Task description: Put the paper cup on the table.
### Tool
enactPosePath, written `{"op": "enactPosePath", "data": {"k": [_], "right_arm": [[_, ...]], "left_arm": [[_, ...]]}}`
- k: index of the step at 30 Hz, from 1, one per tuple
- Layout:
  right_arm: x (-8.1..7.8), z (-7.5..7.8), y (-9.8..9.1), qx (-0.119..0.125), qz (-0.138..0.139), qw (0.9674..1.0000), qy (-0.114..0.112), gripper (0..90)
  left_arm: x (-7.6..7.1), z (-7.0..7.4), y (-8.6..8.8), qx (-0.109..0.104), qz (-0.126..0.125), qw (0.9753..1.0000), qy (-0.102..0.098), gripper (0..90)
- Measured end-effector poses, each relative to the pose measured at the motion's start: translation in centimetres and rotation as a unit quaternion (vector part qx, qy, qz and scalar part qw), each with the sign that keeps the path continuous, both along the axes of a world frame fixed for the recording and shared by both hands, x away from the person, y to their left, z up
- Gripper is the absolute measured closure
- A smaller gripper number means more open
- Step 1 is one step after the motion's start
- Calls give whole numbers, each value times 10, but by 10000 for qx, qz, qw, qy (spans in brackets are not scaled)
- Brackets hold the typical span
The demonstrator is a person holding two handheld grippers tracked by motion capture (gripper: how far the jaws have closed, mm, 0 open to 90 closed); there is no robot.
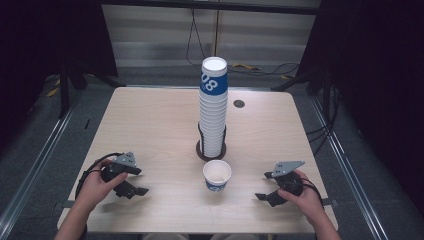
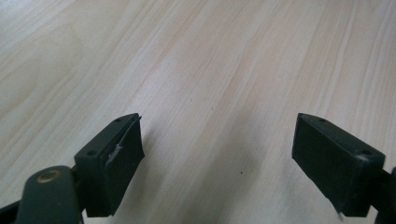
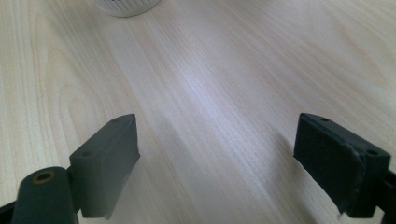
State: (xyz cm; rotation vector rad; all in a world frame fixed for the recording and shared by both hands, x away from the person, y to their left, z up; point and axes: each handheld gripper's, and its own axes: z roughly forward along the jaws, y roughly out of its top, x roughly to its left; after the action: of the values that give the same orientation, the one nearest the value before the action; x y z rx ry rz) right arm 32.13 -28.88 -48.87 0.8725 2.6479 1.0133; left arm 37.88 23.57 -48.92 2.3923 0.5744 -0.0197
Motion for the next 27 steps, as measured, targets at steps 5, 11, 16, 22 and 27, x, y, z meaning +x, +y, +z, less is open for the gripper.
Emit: {"op": "enactPosePath", "data": {"k": [5,11,16,22,27], "right_arm": [[0,-1,-5,-32,-68,10000,-10,133],[-1,-1,-8,-32,-108,9999,-36,133],[-2,-3,-13,-96,-161,9998,-41,133],[-3,-4,-16,-95,-164,9998,-64,133],[-3,-5,-20,-156,-190,9996,-104,133]], "left_arm": [[0,-2,8,-3,74,10000,-33,161],[0,-4,15,37,162,9998,-70,161],[0,-6,22,50,186,9997,-120,161],[0,-6,28,9,275,9995,-173,160],[0,-7,33,97,198,9996,-200,160]]}}
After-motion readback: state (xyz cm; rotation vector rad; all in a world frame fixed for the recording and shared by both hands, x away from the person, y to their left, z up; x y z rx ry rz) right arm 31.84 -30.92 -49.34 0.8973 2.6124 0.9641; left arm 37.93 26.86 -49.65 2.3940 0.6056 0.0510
